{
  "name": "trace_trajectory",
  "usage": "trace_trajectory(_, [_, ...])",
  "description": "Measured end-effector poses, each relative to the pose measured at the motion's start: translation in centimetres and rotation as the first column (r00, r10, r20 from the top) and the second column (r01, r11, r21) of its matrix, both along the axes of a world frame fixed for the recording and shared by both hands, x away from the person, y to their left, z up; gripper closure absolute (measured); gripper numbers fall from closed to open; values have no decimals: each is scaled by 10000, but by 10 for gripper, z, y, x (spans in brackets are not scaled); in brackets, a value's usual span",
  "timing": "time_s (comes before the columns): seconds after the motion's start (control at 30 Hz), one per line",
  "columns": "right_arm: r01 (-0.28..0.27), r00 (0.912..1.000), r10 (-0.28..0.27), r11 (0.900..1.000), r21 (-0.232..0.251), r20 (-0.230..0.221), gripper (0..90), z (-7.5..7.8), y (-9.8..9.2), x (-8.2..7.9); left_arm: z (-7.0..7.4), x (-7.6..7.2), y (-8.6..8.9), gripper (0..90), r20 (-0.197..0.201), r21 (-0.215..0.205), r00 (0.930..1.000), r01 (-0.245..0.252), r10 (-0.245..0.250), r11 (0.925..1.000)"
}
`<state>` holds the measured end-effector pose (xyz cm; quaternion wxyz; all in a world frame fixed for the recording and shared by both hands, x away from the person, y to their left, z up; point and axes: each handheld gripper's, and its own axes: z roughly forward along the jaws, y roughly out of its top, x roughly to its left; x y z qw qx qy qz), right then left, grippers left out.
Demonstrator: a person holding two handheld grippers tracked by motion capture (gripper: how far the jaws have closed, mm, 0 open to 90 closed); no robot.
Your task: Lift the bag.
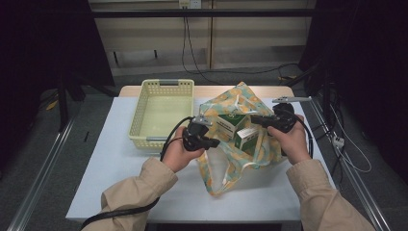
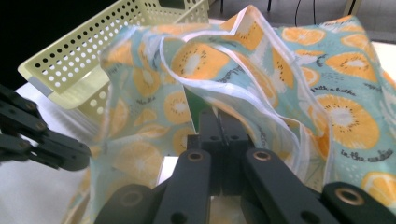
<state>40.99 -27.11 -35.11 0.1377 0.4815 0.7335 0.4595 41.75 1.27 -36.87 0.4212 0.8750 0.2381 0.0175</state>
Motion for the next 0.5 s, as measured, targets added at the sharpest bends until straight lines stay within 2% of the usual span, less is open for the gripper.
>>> trace_trajectory(0.13, [51,9999,-51,10000,17,100,900,6,-2,0,22,3,-6,900,326,-103,9995,22,-19,9999])
trace_trajectory(0.3, [89,9997,-89,10000,11,246,900,16,-6,0,49,10,-9,900,669,-455,9977,-104,134,9989])
trace_trajectory(0.4, [128,9992,-127,9999,-30,390,900,26,-8,2,65,17,-9,900,805,-660,9963,-252,305,9975])
trace_trajectory(0.5, [199,9982,-195,9998,-71,562,900,42,-11,5,88,26,-9,900,1023,-889,9935,-415,506,9952])
